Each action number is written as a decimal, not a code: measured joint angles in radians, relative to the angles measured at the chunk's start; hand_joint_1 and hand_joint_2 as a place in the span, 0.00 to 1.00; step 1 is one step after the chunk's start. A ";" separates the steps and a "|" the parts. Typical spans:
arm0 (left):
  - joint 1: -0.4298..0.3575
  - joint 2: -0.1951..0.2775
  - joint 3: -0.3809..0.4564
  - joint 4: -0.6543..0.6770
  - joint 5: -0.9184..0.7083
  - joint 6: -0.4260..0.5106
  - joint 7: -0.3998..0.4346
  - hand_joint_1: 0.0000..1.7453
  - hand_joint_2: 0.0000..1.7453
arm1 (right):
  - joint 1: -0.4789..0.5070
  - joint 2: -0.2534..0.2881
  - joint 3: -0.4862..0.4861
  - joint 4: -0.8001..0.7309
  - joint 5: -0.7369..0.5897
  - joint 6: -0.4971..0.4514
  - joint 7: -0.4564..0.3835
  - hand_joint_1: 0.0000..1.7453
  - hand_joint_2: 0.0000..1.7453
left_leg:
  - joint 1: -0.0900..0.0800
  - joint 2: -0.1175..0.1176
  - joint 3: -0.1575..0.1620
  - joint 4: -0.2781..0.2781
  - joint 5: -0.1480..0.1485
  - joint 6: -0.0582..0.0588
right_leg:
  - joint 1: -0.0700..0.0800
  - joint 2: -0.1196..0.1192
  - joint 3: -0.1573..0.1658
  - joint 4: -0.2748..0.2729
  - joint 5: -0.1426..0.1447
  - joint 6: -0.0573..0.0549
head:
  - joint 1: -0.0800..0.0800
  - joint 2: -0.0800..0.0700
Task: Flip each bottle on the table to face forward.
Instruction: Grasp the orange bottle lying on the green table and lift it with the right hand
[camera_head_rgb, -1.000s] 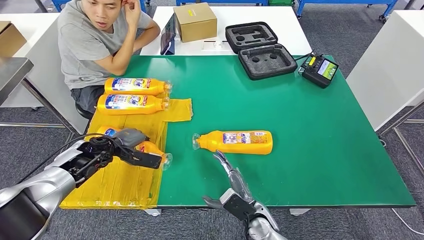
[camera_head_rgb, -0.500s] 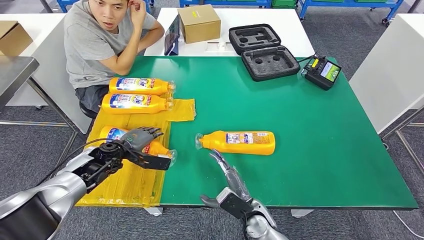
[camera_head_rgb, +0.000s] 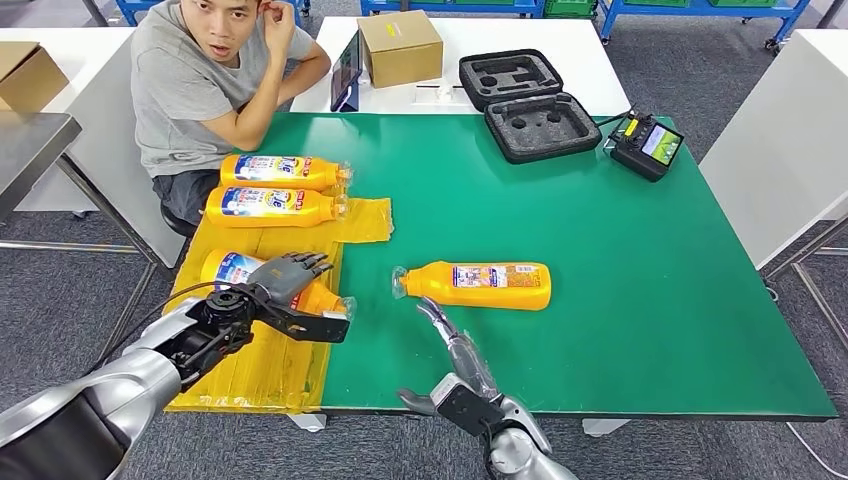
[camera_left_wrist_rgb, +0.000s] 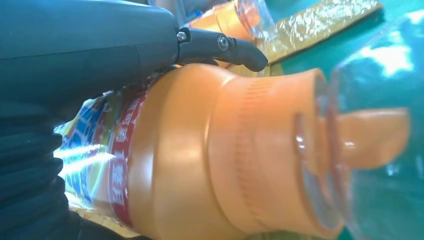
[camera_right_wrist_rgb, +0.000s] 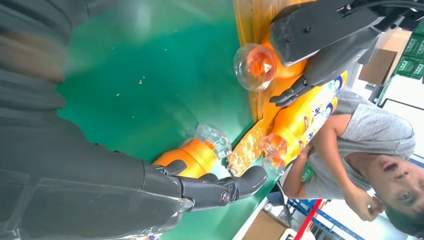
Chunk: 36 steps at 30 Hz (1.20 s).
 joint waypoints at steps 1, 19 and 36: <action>0.003 -0.004 0.001 0.000 -0.005 0.010 0.003 0.00 1.00 | -0.001 0.001 0.002 0.001 0.000 0.000 0.000 0.00 1.00 | 0.000 0.000 0.000 0.000 0.000 0.000 | 0.000 -0.001 0.000 0.000 0.000 0.000 | 0.000 0.000; 0.036 -0.043 0.029 -0.020 -0.059 0.101 0.001 0.00 1.00 | -0.002 0.003 0.011 0.011 0.000 -0.013 0.000 0.00 1.00 | 0.000 -0.002 -0.003 0.000 0.001 0.001 | 0.000 -0.002 -0.003 0.000 0.000 0.000 | 0.000 0.000; 0.163 -0.065 0.124 -0.248 -0.070 0.128 -0.080 0.00 1.00 | 0.030 0.008 0.006 0.011 0.028 -0.019 0.000 0.00 1.00 | 0.000 0.004 -0.018 0.001 0.002 0.001 | 0.000 0.001 -0.019 0.000 0.003 0.003 | 0.000 0.000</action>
